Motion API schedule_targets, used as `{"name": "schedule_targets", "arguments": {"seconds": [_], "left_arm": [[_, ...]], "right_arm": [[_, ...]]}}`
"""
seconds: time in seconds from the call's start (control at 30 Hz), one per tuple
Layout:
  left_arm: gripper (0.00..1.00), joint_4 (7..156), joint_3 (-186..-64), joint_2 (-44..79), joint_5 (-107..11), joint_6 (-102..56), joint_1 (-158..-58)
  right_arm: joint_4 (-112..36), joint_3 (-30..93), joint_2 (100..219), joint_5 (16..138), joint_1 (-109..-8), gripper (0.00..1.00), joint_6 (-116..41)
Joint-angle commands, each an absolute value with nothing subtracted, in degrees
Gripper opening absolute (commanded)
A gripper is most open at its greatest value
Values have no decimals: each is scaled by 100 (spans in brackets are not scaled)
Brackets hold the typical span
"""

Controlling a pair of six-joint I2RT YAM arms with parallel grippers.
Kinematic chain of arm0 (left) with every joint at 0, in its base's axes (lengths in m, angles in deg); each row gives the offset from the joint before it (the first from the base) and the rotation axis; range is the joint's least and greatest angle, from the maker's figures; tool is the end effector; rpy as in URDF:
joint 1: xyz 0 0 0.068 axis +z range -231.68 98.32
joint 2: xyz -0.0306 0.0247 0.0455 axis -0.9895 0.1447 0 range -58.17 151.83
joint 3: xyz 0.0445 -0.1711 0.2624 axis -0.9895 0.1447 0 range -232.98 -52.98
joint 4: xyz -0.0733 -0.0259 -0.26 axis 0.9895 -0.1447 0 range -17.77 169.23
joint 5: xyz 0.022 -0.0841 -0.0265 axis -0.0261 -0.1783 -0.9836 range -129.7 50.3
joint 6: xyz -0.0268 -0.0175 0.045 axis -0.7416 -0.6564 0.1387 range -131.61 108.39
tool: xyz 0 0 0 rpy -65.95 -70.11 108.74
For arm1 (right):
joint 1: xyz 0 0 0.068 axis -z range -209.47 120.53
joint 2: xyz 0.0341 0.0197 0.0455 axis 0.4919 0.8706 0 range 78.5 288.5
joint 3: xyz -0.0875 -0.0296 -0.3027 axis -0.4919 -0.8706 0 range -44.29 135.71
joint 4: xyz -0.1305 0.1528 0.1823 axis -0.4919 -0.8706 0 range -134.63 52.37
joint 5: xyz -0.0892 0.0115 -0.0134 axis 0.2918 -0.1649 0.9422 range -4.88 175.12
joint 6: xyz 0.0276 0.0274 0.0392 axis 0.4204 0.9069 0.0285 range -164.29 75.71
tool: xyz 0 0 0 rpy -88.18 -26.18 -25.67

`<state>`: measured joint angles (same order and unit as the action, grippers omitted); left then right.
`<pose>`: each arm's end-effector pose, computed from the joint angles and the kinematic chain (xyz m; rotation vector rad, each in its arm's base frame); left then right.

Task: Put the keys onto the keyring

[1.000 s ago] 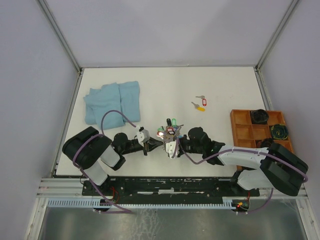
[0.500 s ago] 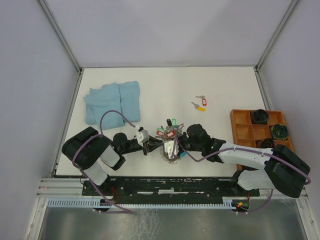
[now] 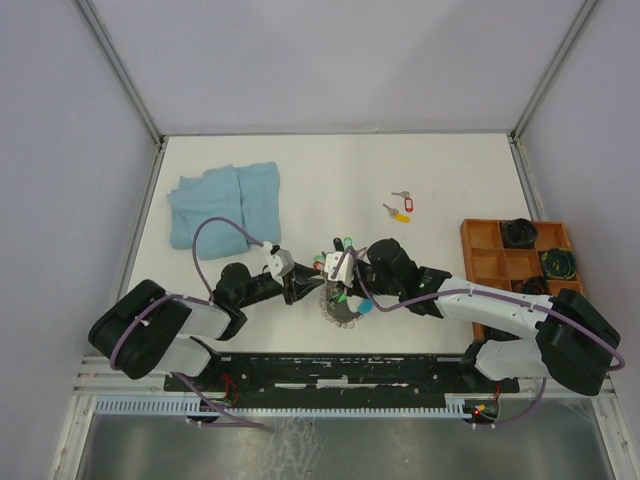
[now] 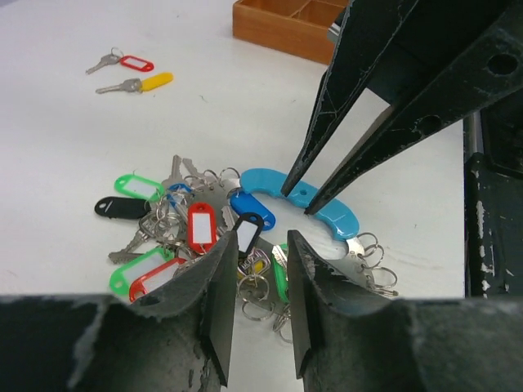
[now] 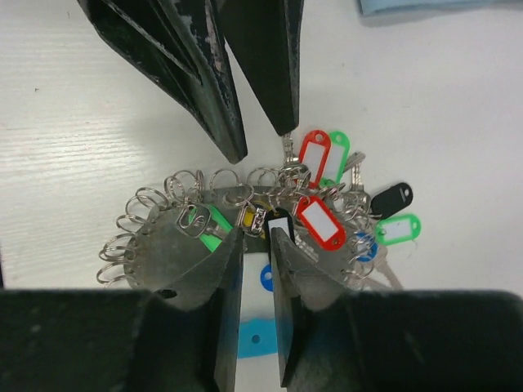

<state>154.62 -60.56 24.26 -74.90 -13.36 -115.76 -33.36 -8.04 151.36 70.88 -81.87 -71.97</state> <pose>0.1607 -0.1350 0.1897 0.9191 1.3670 -0.9605 0.1532 0.2142 0.2455 -1.4998 1.5545 0.5170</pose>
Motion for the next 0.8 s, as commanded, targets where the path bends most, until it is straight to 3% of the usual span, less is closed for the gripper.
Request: {"name": "schedule_targets", "arguments": {"seconds": [0.0,0.23,0.47,0.77], "left_arm": [[38,13920,-6252,1608,-6896,-1862,-11567],[43,13111,-5991,811,-6239,-2707,-11578],[45,13253,-5870,1144,-6204,-3265,-11591],[44,13722,-5918,1938,-6400,-3572,-11600]], "right_arm": [[-3641,-557,15111,7321,-8185,29,-6103],[-3312,-658,15539,7045,-8181,32,-5484],[-2528,-768,16080,6887,-8248,36,-5365],[-2373,-751,16490,6922,-8467,32,-5795]]}}
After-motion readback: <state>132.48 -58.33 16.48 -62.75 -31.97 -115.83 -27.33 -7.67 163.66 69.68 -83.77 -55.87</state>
